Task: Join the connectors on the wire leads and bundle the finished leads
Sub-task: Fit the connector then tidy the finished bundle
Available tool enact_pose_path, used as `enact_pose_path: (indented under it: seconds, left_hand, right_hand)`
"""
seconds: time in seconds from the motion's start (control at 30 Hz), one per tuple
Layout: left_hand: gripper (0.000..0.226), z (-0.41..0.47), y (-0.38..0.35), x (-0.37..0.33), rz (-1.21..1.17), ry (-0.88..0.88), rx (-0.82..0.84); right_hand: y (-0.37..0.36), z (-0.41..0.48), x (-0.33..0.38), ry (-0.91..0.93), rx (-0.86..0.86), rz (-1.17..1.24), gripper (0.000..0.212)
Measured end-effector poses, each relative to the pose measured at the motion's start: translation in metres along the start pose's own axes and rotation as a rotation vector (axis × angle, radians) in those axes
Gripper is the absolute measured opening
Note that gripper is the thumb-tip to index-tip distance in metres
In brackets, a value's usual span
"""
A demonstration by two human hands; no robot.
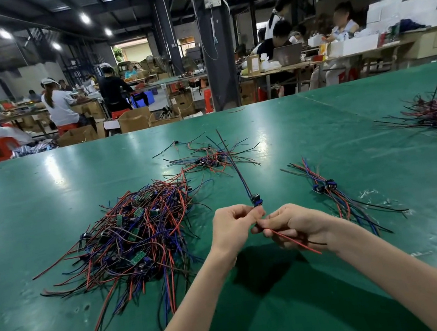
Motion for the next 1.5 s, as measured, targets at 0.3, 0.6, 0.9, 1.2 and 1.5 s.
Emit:
enact_pose_path:
  seconds: [0.3,0.6,0.9,1.2,1.5]
  left_hand:
    - [0.021,0.003,0.01,0.004,0.022,0.017,-0.075]
    - [0.025,0.005,0.011,0.002,0.03,-0.014,-0.096]
    - [0.023,0.009,0.022,0.001,-0.001,-0.027,-0.155]
    - [0.016,0.016,0.042,-0.005,-0.006,-0.023,-0.246]
    - [0.017,0.015,0.05,-0.004,-0.006,-0.004,-0.301]
  right_hand:
    - [-0.007,-0.003,0.007,0.031,-0.045,-0.062,0.023]
    - [-0.014,-0.004,0.005,0.0,-0.01,0.087,0.024]
    - [-0.017,-0.001,0.005,0.034,-0.038,-0.04,0.023]
    - [-0.027,-0.004,0.007,0.069,0.028,-0.135,0.019]
    - [-0.032,-0.006,0.007,0.098,0.05,-0.188,0.026]
Point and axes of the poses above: each hand's wrist, its own z-axis towards the middle knuckle, its own y-axis out of the back of the hand, x = y × z, the point moved 8 cm from there along z, towards the middle knuckle, and after that the axes turned 13 degrees about -z, right-handed, at the moved point
